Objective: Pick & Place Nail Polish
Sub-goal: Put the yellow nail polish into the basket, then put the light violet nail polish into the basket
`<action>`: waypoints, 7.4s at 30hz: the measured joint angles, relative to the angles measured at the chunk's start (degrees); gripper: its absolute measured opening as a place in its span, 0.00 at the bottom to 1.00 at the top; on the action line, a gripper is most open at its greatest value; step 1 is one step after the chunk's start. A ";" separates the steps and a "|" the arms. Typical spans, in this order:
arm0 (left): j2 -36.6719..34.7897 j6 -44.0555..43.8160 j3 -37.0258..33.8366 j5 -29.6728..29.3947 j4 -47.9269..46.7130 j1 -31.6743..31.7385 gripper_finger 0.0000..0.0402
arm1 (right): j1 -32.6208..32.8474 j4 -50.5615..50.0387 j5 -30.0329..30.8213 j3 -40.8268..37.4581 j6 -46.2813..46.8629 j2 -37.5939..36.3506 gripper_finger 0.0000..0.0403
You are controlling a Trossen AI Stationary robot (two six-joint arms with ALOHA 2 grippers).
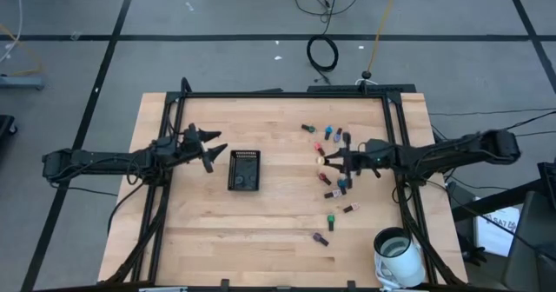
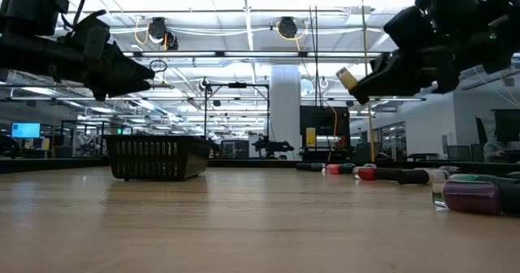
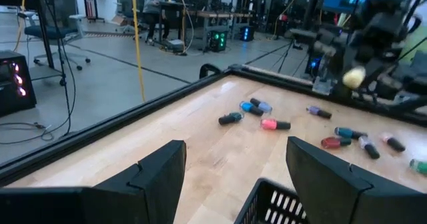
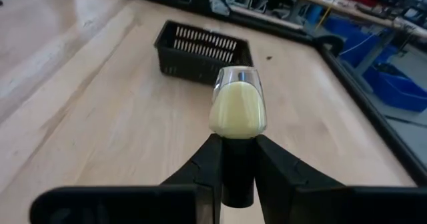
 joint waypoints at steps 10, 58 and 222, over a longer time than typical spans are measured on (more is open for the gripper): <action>-0.02 -8.22 0.02 -1.06 6.52 0.02 0.64 | 0.24 4.75 8.90 2.09 -1.17 4.56 0.12; 61.90 -24.10 41.56 5.37 6.31 -3.09 0.44 | -0.45 0.09 18.26 35.82 -20.03 38.45 0.12; 46.90 -3.58 39.78 -8.88 -15.24 -9.25 0.67 | -1.23 15.16 -19.14 9.70 16.30 8.58 0.13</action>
